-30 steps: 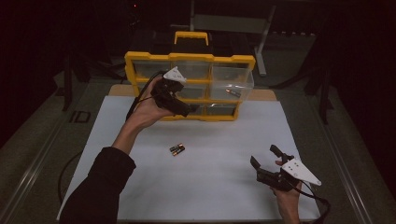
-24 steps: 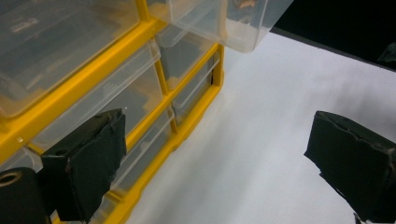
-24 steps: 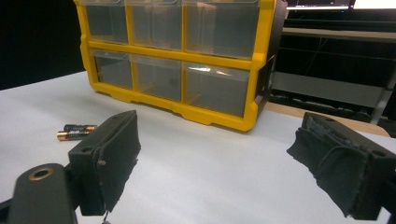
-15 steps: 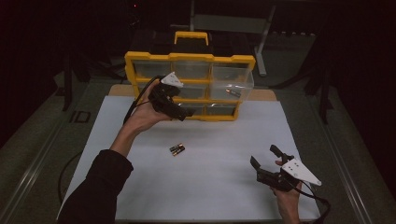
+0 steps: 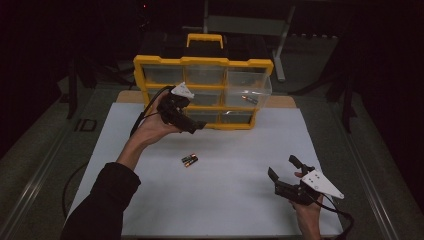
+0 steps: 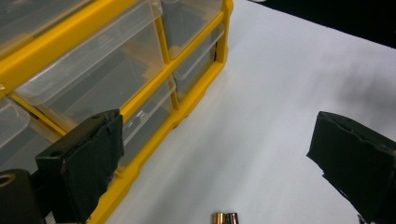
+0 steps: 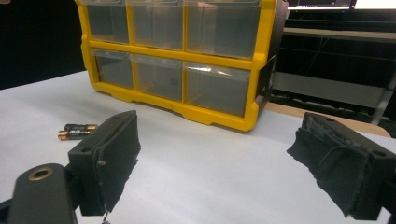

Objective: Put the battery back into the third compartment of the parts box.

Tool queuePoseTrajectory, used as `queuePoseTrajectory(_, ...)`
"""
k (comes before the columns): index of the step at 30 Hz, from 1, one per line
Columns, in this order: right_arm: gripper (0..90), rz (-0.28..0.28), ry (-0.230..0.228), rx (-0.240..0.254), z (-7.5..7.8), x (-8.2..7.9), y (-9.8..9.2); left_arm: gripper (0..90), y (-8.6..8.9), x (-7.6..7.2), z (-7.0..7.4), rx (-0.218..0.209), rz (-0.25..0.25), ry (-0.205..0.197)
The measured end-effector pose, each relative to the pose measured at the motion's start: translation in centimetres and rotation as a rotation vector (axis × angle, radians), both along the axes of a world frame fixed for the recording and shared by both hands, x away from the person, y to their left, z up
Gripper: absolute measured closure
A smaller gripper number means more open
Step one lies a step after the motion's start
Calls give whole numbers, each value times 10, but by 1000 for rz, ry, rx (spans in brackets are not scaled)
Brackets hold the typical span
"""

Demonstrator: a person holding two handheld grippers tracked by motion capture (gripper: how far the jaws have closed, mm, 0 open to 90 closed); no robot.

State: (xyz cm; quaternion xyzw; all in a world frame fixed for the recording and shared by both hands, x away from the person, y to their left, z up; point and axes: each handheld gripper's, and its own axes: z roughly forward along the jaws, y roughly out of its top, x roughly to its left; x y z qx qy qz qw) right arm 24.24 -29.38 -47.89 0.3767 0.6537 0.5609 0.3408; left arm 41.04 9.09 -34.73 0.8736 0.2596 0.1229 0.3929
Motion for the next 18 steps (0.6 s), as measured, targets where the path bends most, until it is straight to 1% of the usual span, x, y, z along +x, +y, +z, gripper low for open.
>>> queuePoseTrajectory(7,129,0,0,-1,0,0,0,23,3,1,-9,24,10,17)
queuePoseTrajectory(9,129,-1,0,-1,0,0,0,22,3,1,-9,24,10,17)
queuePoseTrajectory(10,129,-1,0,-1,0,0,0,19,5,0,-13,34,6,27)
queuePoseTrajectory(18,129,0,0,-2,0,0,0,17,7,-1,-18,54,1,41)
